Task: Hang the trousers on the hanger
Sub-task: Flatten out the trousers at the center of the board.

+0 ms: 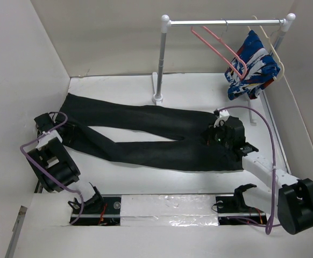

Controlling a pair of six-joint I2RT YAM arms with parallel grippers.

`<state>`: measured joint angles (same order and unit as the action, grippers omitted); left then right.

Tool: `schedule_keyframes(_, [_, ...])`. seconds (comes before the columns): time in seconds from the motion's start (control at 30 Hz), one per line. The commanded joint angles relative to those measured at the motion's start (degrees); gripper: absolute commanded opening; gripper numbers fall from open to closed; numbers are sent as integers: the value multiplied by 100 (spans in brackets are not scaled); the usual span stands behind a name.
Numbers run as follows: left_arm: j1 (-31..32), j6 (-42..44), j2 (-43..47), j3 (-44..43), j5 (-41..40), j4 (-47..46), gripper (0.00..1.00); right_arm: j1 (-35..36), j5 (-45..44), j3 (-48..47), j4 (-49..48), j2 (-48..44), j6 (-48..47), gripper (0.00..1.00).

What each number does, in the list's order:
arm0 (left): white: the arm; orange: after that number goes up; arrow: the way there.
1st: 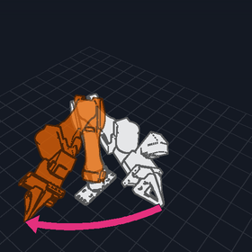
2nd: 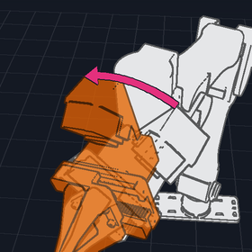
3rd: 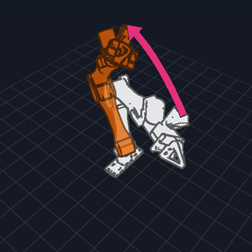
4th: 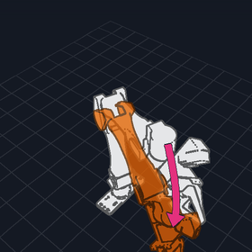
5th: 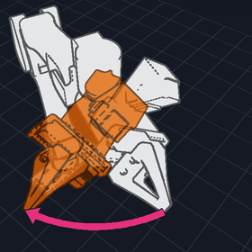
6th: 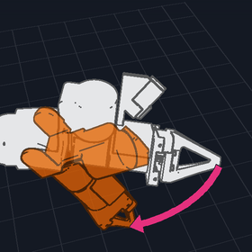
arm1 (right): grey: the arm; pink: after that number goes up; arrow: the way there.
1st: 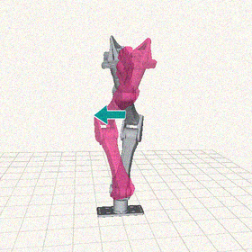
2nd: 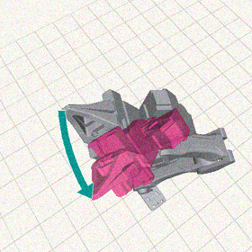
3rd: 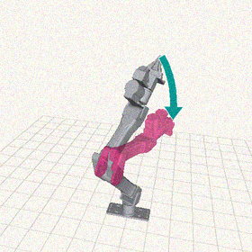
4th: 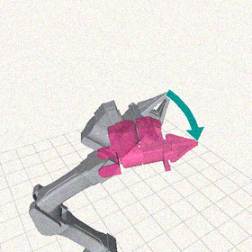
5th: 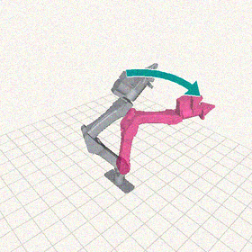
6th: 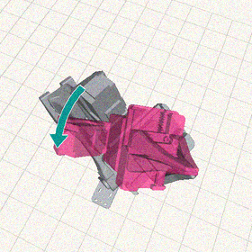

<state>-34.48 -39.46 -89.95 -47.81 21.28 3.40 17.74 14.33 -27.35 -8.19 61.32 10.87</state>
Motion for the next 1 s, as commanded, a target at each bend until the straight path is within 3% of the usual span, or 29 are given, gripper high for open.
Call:
schedule_keyframes(0.0, [47,35,496,79,-61,-305,35,63,123,-279,-324,55,-155,5])
schedule_keyframes(0.43, [47,202,207,-237,-256,-147,41,63,448,-297,-377,222,-182,4])
schedule_keyframes(0.77, [107,264,-101,-325,307,-463,41,230,580,-349,-482,424,-226,4])
schedule_keyframes(0.9, [108,299,-224,-422,429,-524,25,292,589,-385,-509,504,-244,4])
schedule_keyframes(0.97, [108,308,-321,-457,509,-542,4,292,615,-385,-535,539,-252,4])
